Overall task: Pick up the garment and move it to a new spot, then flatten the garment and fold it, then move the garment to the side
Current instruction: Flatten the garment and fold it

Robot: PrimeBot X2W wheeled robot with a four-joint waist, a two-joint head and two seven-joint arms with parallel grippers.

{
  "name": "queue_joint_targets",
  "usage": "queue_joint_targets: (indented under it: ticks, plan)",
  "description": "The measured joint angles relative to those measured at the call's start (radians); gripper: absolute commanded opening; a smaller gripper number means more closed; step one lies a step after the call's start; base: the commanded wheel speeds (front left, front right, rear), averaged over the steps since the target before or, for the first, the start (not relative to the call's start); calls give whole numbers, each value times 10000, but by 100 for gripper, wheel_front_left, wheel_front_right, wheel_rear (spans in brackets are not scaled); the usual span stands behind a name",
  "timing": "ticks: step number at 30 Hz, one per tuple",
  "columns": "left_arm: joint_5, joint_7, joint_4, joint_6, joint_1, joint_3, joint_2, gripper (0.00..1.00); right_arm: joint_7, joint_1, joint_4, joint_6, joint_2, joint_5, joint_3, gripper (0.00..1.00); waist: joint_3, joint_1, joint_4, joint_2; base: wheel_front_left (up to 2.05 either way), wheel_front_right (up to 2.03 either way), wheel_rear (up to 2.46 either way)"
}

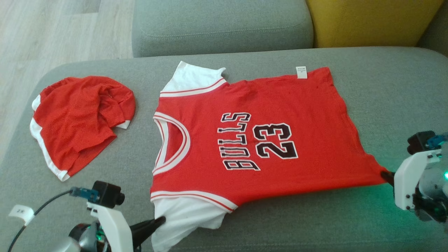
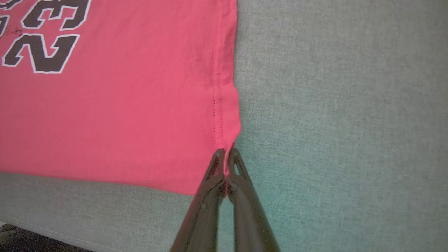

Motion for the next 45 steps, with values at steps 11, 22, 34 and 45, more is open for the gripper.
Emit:
queue_joint_targets:
  ticks: [11, 22, 34, 45]
  plan:
    - [-468, 146, -834, 535, -529, 652, 188, 0, 207, -800, -497, 0, -165, 127, -387, 0, 443, 0, -16, 0, 0, 0, 0]
    - [-543, 819, 33, 765, -2439, 790, -309, 0, 500, -2390, 102, 0, 171, -698, -238, 0, 1502, 0, 40, 0, 0, 0, 0]
    - [-349, 1127, 1659, 805, -4148, 763, -1118, 0, 328, -3655, 861, 0, 677, -1116, 257, 44, 2628, 1, 48, 0, 0, 0, 0]
    - [-546, 44, 3241, 1352, -5562, 1718, -2044, 100, -1292, -4564, 1866, 0, 1419, -1101, -127, 100, 3301, 2, 8, -1, 0, 0, 0]
